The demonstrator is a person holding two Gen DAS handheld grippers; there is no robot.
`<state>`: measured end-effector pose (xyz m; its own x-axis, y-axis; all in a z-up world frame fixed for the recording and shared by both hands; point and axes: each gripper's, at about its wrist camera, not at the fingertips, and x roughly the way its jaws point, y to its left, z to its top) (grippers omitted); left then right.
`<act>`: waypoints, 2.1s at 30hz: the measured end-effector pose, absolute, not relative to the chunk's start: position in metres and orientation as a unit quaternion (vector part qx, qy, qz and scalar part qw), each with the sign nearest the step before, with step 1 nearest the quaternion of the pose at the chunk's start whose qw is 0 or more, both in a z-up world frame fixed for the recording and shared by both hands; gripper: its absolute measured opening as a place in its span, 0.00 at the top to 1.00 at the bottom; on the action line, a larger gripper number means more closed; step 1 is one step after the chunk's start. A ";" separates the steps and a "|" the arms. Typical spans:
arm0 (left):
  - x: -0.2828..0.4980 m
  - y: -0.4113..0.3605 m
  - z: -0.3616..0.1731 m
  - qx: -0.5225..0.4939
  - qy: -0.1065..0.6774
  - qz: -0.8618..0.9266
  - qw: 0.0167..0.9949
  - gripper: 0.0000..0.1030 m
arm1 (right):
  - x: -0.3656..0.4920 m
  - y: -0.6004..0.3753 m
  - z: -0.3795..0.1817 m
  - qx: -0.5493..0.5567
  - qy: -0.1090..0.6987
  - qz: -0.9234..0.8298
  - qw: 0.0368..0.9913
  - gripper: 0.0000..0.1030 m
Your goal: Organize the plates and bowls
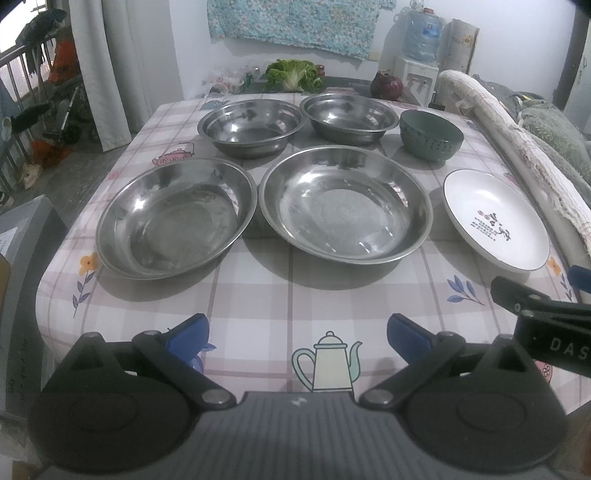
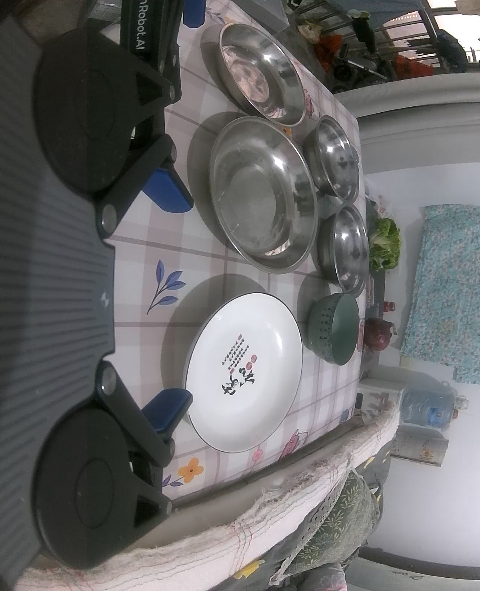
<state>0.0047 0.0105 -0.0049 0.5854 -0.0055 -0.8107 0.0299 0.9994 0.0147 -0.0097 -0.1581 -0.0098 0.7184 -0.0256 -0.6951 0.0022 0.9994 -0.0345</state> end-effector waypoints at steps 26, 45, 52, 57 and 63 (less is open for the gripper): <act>0.025 0.019 0.014 0.042 0.421 0.031 0.906 0.00 | -0.004 -0.170 -0.007 -0.014 0.342 0.002 0.939 0.01; 0.091 0.055 0.029 0.040 0.392 0.058 0.917 0.00 | 0.067 -0.149 0.012 -0.072 0.304 0.085 0.946 0.01; 0.148 0.084 0.033 0.023 0.373 0.021 0.927 0.00 | 0.128 -0.152 0.028 -0.018 0.294 0.191 0.936 0.01; 0.199 0.095 0.027 0.063 0.354 0.032 0.932 0.00 | 0.191 -0.141 0.035 0.038 0.302 0.222 0.926 0.01; 0.267 0.121 0.001 0.051 0.373 0.042 0.925 0.19 | 0.248 -0.110 0.008 0.106 0.346 0.258 0.896 0.02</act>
